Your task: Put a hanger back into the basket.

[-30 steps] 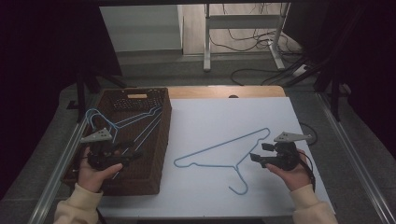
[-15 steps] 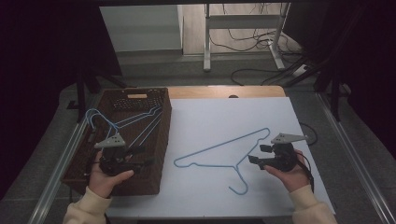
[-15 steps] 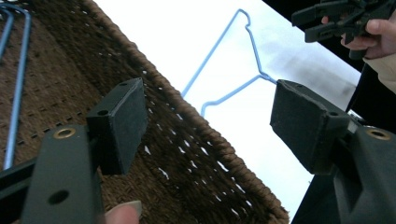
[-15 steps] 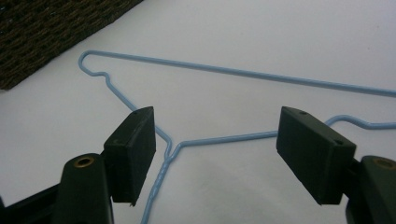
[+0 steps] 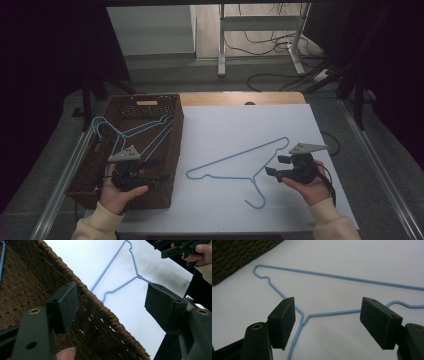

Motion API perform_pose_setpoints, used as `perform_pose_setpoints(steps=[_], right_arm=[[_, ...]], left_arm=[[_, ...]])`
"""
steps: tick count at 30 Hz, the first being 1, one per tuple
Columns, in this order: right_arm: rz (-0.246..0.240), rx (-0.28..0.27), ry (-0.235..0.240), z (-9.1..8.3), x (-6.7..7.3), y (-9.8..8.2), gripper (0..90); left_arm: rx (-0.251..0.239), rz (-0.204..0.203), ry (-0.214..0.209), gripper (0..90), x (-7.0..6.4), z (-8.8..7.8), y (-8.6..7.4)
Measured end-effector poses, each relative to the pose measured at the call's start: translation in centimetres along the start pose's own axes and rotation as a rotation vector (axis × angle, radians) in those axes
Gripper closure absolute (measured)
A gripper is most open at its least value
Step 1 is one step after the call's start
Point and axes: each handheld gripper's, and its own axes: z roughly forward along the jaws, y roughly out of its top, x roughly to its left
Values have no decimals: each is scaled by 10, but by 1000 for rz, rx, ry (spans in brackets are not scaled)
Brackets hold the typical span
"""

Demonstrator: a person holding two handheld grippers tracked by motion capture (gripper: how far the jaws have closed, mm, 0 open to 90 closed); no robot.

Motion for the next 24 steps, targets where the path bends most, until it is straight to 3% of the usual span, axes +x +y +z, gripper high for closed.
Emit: perform_pose_setpoints(steps=[7, 16, 24], right_arm=[[9, 22, -13, 1, 4, -1, 286], [6, 131, -48, 13, 19, -3, 224], [9, 217, -74, 20, 34, -5, 302]], left_arm=[[5, 6, 1, 271, -4, 3, -1], [17, 25, 8, 271, -7, 6, -1], [21, 36, 2, 271, -9, 7, 0]])
